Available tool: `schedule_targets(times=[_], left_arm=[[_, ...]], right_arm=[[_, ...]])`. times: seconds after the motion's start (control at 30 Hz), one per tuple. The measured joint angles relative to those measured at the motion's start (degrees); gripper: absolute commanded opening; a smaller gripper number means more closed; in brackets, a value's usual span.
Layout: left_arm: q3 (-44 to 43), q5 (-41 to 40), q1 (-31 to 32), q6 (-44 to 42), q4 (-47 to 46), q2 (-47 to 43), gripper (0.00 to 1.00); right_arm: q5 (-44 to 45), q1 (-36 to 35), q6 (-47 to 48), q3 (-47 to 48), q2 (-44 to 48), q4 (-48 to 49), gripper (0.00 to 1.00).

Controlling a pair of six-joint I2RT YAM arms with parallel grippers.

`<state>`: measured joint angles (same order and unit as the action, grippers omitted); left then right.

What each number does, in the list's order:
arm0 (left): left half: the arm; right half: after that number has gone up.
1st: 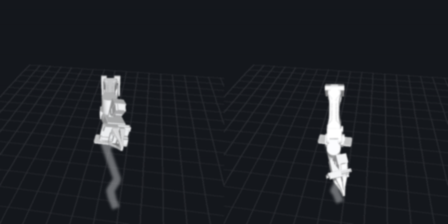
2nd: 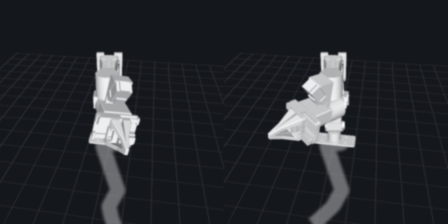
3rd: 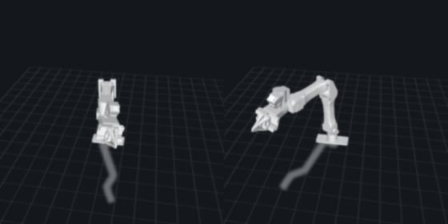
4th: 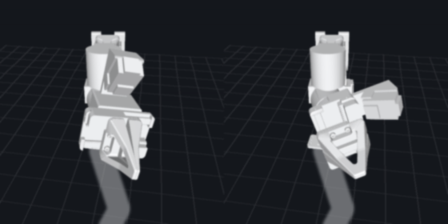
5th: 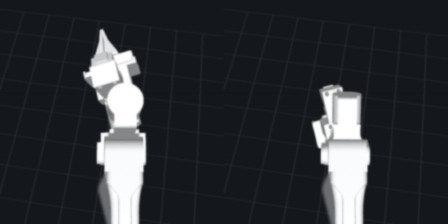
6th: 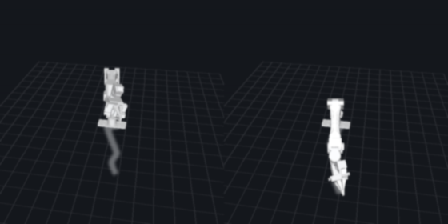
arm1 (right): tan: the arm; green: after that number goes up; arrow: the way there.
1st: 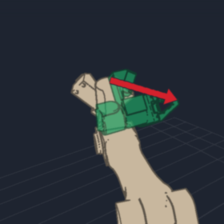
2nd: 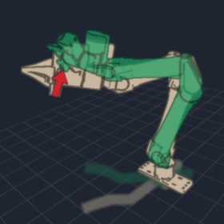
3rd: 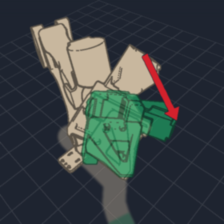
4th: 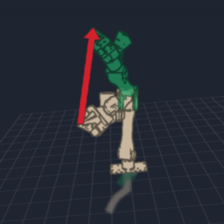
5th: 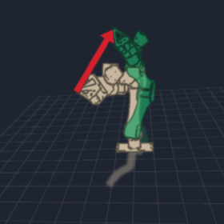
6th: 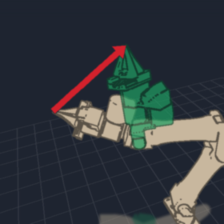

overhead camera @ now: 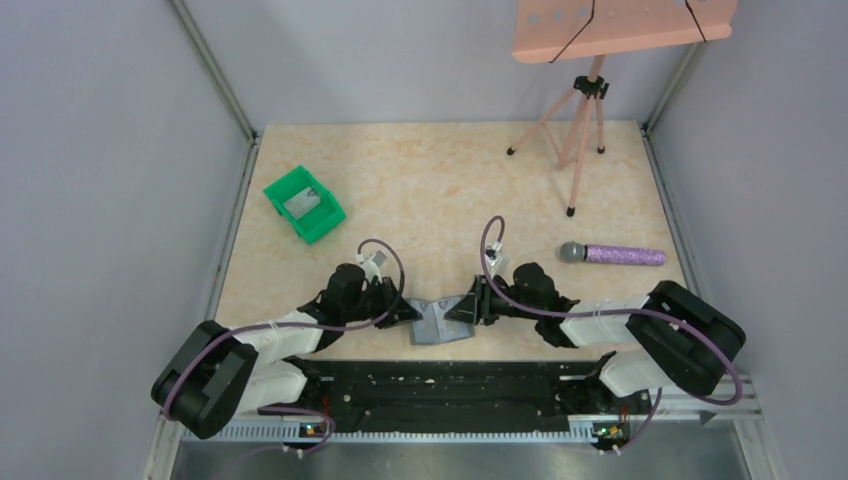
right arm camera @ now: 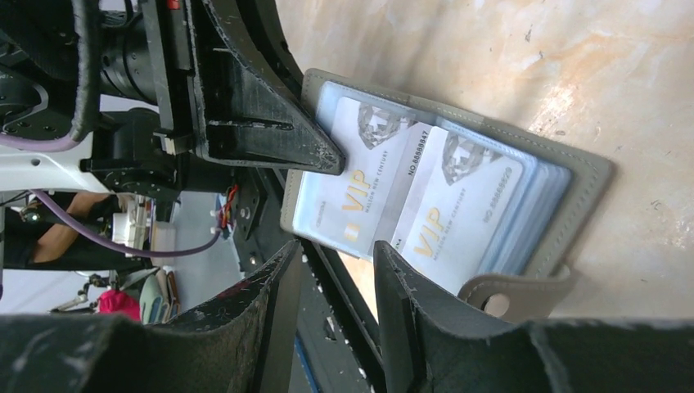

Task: Take the credit cards out of the card holder
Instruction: Remove the credit card from the card holder.

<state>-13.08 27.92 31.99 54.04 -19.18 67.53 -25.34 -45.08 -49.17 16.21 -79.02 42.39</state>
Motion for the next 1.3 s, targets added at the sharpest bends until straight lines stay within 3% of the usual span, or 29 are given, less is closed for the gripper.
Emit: schedule_targets(times=[0.13, 0.7, 0.9, 1.3], left_arm=[[0.0, 0.76, 0.0, 0.83, -1.18, -0.02, 0.0], [2.56, 2.56, -0.02, 5.88, -9.6, -6.08, 0.0], [2.82, 2.73, -0.02, 5.86, -10.86, -6.43, 0.0], [2.95, 3.63, 0.0, 5.88, -11.3, -7.56, 0.0]], right_arm=[[-0.98, 0.0, -0.39, 0.04, -1.55, 1.16, 0.38], [-5.9, 0.15, -2.84, 1.6, -10.49, 11.98, 0.41], [-6.29, 0.35, -3.17, 1.49, -10.73, 13.7, 0.45], [-6.58, 1.33, -2.91, 1.07, -9.11, 13.7, 0.44]])
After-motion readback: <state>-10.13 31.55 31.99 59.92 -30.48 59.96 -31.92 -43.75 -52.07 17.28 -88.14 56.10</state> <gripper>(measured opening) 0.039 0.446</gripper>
